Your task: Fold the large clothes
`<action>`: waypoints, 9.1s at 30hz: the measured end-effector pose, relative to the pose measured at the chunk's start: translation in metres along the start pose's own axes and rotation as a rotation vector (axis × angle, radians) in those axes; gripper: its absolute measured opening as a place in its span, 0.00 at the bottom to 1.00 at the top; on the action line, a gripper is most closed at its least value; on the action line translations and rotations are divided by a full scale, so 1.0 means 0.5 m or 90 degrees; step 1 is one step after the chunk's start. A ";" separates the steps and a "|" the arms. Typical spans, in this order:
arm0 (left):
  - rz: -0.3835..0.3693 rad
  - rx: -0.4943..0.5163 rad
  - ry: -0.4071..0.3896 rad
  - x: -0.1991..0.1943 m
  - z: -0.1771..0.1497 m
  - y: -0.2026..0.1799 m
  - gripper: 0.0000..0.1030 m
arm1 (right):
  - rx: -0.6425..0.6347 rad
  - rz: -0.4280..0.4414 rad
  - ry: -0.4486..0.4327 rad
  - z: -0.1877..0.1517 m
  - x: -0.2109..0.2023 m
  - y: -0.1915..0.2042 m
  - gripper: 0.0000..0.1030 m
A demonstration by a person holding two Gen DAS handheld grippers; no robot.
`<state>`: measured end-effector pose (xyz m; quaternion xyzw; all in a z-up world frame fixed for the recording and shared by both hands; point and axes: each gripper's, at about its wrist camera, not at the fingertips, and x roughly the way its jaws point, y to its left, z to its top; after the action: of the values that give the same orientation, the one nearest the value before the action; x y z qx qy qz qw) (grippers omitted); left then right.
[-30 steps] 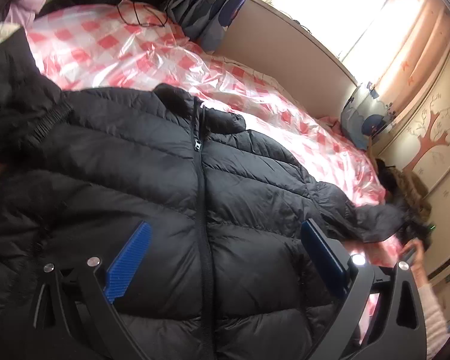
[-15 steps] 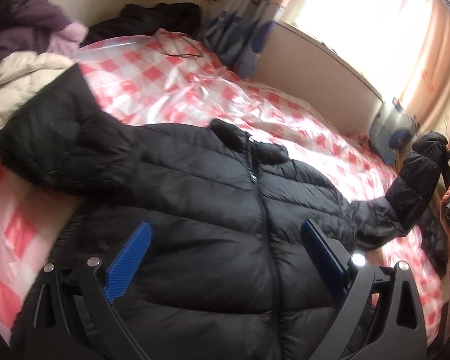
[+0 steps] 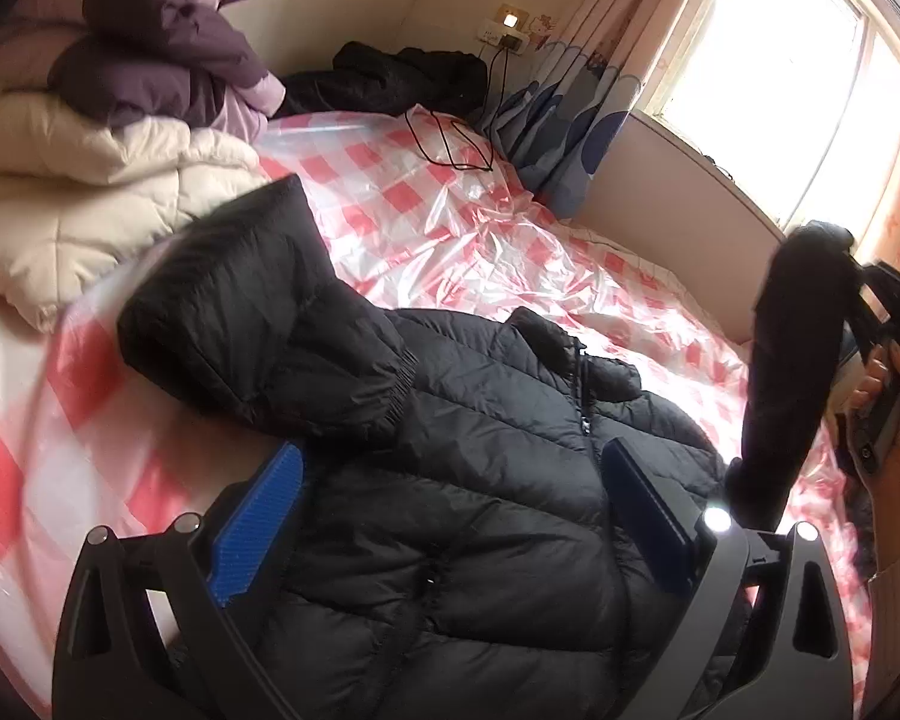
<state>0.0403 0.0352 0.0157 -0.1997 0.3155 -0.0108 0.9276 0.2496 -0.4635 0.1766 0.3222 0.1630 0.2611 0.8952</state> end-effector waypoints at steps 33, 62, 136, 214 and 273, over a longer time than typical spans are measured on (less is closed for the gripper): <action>0.007 0.008 0.025 0.018 -0.005 0.008 0.93 | 0.046 -0.071 0.506 -0.636 0.435 -0.066 0.17; 0.096 0.217 0.299 0.536 -0.064 -0.208 0.94 | 0.124 -0.215 0.253 -0.400 -0.140 -0.446 0.89; -0.381 0.408 0.292 0.342 -0.047 -0.614 0.05 | 0.460 -0.044 0.090 -0.455 -0.367 -0.344 0.93; -0.110 0.317 0.216 0.217 0.060 -0.052 0.89 | -0.055 -0.285 0.345 -0.275 -0.310 -0.280 0.79; -0.412 0.021 0.341 -0.500 -0.153 0.221 0.10 | 0.143 0.037 0.265 -0.430 -1.037 0.057 0.09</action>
<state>-0.2168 0.1453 0.0640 -0.2639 0.4661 -0.3580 0.7648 -0.2802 -0.6357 0.1007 0.3637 0.3626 0.3275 0.7931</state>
